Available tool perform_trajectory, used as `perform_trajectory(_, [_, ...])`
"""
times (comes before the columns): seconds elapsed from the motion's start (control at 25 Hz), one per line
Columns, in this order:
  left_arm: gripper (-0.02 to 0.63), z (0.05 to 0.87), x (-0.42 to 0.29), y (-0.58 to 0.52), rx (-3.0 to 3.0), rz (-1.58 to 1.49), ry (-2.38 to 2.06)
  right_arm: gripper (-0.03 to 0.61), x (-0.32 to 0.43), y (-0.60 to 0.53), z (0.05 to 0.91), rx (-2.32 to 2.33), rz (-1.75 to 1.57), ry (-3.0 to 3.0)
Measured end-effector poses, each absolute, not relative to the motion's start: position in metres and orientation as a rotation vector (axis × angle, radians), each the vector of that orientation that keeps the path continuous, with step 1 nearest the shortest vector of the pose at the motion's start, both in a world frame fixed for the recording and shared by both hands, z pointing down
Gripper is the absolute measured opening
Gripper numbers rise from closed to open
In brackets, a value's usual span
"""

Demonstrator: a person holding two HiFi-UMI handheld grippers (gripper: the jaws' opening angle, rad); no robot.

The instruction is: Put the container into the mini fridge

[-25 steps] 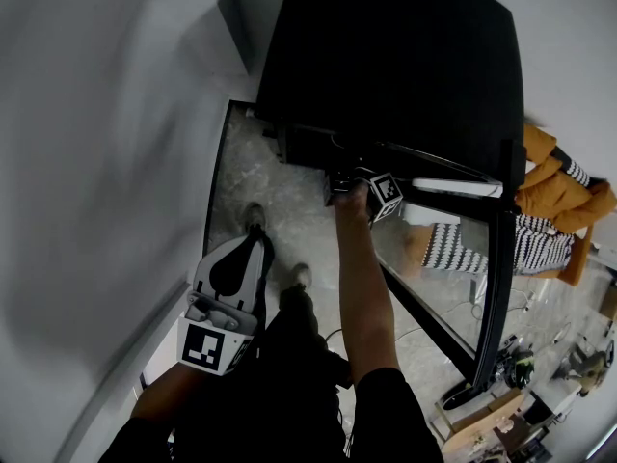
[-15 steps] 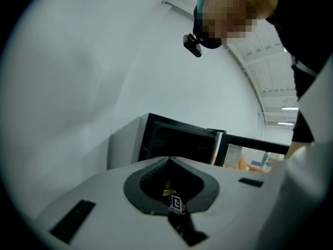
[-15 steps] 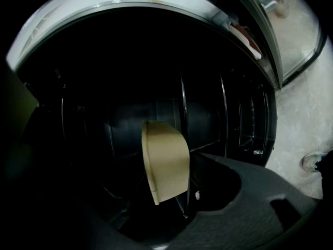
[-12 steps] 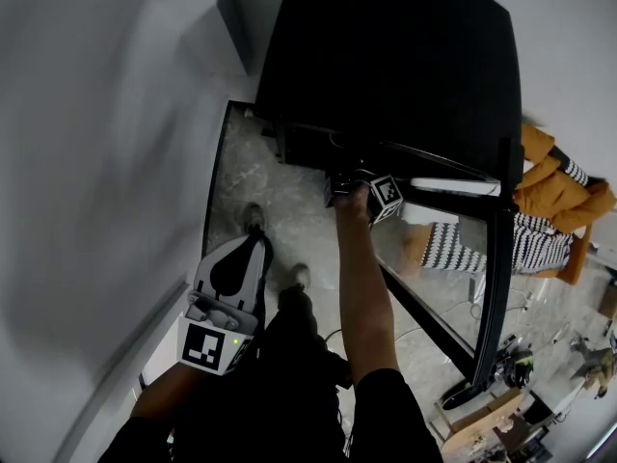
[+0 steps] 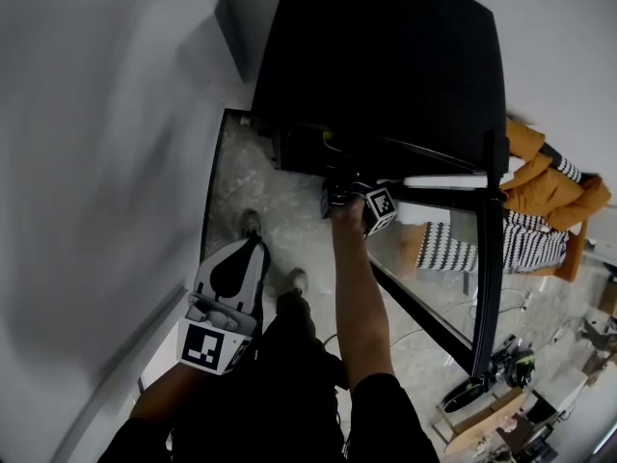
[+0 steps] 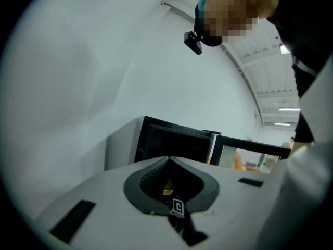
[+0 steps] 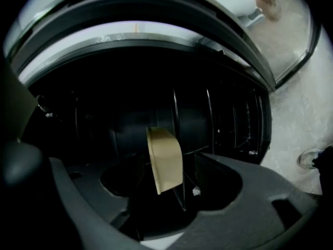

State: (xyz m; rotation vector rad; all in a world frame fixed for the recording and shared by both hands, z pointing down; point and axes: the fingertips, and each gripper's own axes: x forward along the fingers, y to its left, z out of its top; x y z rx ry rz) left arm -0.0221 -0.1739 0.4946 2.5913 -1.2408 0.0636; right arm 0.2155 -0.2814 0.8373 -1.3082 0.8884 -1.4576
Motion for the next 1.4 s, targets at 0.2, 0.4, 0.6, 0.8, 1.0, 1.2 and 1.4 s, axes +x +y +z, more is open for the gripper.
perform_trajectory(0.2, [0.005,0.486,-0.022,-0.163,2.596,0.04,-1.226,0.27,0.209,-0.265,0.826,-1.288,-1.47,0.876])
perform_trajectory(0.4, [0.005,0.482,-0.018,-0.145,2.594,0.066,-1.204,0.118,0.207,-0.24,0.804,-1.362,-1.481,0.917])
perform_trajectory(0.6, [0.005,0.466,-0.009,-0.13,2.611,0.036,-1.191,0.021,0.204,-0.223,0.782,-1.379,-1.504,0.993])
perform_trajectory(0.8, [0.005,0.448,0.0,-0.108,2.626,0.01,-1.186,0.003,0.2,-0.198,0.759,-1.452,-1.531,1.092])
perform_trajectory(1.0, [0.005,0.434,0.009,-0.083,2.63,-0.016,-1.198,0.002,0.196,-0.168,0.727,-1.528,-1.539,1.267])
perform_trajectory(1.2, [0.005,0.411,0.018,-0.051,2.653,-0.049,-1.228,0.002,0.198,-0.129,0.693,-1.6,-1.51,1.422])
perform_trajectory(1.4, [0.005,0.396,0.023,-0.016,2.635,-0.047,-1.295,0.002,0.197,-0.088,0.667,-1.719,-1.461,1.63])
